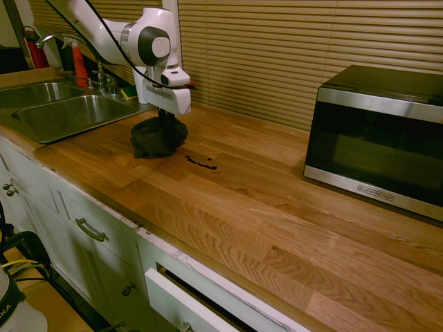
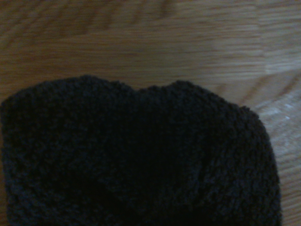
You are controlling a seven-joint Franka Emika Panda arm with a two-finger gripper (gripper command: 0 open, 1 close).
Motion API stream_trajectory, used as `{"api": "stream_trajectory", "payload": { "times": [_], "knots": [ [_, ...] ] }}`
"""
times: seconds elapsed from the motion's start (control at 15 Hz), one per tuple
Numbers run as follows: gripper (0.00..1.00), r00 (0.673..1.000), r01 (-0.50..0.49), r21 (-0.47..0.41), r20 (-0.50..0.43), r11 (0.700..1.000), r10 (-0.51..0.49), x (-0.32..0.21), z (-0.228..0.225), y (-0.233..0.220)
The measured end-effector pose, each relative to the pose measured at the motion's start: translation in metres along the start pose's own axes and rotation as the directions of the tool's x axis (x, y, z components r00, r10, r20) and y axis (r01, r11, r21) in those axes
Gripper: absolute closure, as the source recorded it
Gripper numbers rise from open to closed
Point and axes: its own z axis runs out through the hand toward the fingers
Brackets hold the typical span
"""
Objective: Clear the spill
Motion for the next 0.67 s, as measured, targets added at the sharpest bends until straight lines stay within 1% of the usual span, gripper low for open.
{"api": "stream_trajectory", "payload": {
  "times": [0.27,0.67],
  "knots": [
    [1.00,0.997,-0.079,0.009,-0.011,0.997,0.079,0.044,0.004,0.043],
    [1.00,0.984,-0.179,0.012,-0.014,0.984,0.179,0.095,0.007,0.079]
  ]
}}
